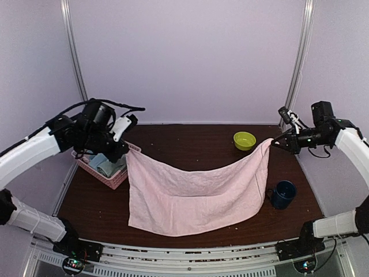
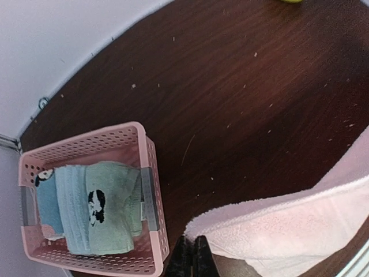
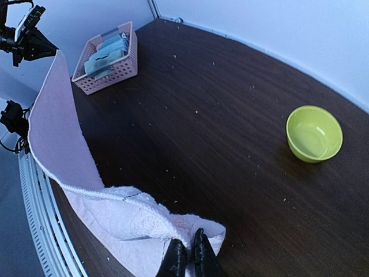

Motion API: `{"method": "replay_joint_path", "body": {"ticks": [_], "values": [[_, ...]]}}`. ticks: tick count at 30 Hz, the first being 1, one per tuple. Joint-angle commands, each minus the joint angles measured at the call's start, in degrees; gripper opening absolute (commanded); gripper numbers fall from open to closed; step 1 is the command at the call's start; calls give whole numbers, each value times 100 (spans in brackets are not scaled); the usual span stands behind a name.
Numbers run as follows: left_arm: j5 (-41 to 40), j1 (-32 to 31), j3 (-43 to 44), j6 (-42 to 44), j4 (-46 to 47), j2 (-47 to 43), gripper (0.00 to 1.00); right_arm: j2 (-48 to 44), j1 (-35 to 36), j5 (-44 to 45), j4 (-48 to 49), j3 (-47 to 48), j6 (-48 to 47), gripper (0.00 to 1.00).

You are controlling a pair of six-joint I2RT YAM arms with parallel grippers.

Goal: Roll the towels
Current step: Flatten out the towel at the center of the board.

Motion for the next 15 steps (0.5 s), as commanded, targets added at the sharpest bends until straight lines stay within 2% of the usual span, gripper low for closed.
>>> {"method": "replay_joint_path", "body": {"ticks": [1, 8, 12, 15], "values": [[-117, 486, -178, 200, 801, 1119, 0, 1368, 136, 372, 580, 112, -118, 0], [-20, 780, 264, 460, 1470, 2653, 0, 3976, 318, 909, 657, 1690, 311, 0], [-28, 921, 507, 553, 1632, 3224, 0, 4847, 344, 1096, 753, 2487, 594, 0], [52, 992, 575, 554, 1815, 3382, 0, 5073, 354, 1371, 988, 2678, 766, 0]]}}
